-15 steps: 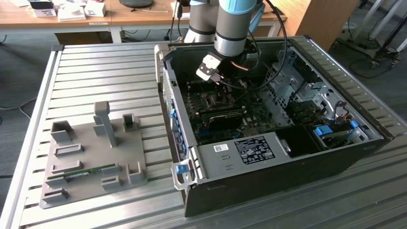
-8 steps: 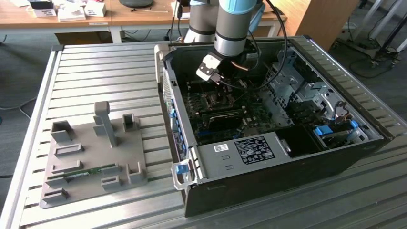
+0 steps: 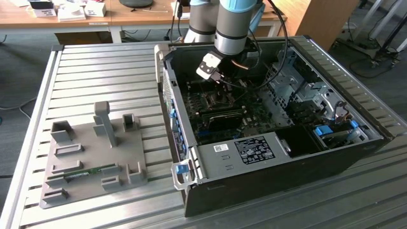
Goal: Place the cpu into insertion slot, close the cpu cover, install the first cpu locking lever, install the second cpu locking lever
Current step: 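Place the cpu into insertion slot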
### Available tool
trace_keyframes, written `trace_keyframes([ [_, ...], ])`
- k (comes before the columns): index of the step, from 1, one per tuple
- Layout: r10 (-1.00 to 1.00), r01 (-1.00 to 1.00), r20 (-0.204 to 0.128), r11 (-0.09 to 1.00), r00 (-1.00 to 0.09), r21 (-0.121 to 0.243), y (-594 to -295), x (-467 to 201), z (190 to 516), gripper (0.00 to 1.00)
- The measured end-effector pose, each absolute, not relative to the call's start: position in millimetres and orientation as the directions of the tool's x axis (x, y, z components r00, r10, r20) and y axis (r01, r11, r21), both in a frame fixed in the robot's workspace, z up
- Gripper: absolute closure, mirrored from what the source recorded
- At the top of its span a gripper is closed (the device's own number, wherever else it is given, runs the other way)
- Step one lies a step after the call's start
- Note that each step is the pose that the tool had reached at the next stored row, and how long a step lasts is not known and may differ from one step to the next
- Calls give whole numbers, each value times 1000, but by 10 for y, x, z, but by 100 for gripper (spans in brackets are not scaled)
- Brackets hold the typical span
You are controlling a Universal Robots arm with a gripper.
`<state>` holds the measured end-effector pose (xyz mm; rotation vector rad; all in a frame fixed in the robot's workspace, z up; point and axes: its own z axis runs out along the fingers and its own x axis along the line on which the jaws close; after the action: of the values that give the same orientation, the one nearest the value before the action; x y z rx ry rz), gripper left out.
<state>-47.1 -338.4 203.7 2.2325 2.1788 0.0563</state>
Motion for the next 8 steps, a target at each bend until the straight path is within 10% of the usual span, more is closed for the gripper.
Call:
trace_keyframes([
  [8, 1000, 999, 11, -25, 24, 41, -3384, -471, 2132, 89],
])
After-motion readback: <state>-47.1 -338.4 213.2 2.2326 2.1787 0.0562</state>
